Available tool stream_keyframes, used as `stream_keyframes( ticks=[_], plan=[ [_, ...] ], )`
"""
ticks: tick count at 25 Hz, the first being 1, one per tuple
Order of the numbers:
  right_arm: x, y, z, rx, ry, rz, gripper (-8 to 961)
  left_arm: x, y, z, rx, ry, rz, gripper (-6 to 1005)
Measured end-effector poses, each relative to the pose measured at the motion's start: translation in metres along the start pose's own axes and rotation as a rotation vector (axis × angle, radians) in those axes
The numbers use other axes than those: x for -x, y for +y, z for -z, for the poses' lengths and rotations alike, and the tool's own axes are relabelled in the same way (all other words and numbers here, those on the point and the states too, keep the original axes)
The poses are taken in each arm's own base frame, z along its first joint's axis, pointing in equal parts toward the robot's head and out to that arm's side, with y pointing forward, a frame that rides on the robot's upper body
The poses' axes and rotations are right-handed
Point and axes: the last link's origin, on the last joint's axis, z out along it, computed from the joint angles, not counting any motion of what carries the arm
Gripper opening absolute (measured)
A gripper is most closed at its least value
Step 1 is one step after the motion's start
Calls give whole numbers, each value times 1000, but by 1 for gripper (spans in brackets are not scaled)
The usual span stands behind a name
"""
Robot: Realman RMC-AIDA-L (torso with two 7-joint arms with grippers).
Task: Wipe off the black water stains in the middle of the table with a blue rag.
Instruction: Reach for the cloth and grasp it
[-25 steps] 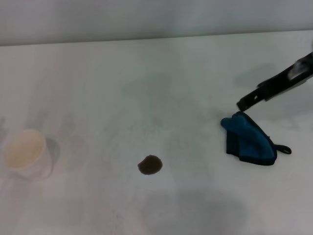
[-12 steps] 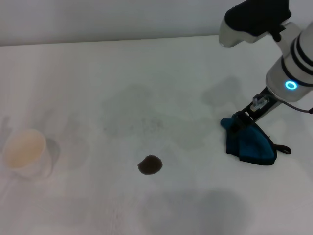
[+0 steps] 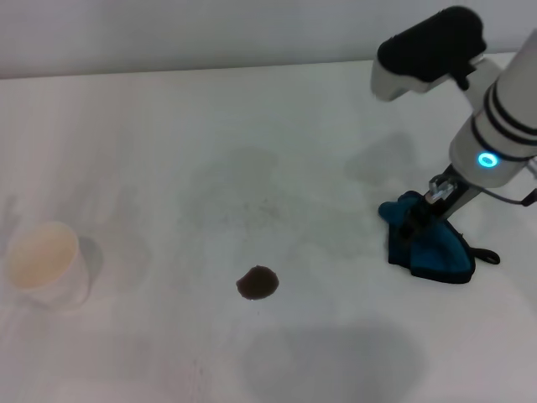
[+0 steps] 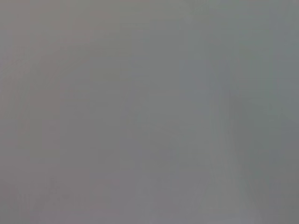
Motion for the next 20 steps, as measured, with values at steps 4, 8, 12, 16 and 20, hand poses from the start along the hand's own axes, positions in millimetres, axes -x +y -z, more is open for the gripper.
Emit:
stream_keyframes(
  ticks=[4,8,12,16,20],
  plan=[
    [4,-1,-11,-7,16,0,705,2,-1,-1,1,-10,-1,869],
    [8,-4,-16,-16,24,0,706,4,-1,-1,0,-31,-2,869],
    [9,-9,-18,-54,33,4,695,6,-1,-1,-3,-44,-2,868],
    [9,-10,-20,-81,43,13,649,6,-1,-2,-2,-44,-2,868],
    [7,-11,-23,-83,63,10,604,6,-1,-4,1,-38,-3,868]
  ],
)
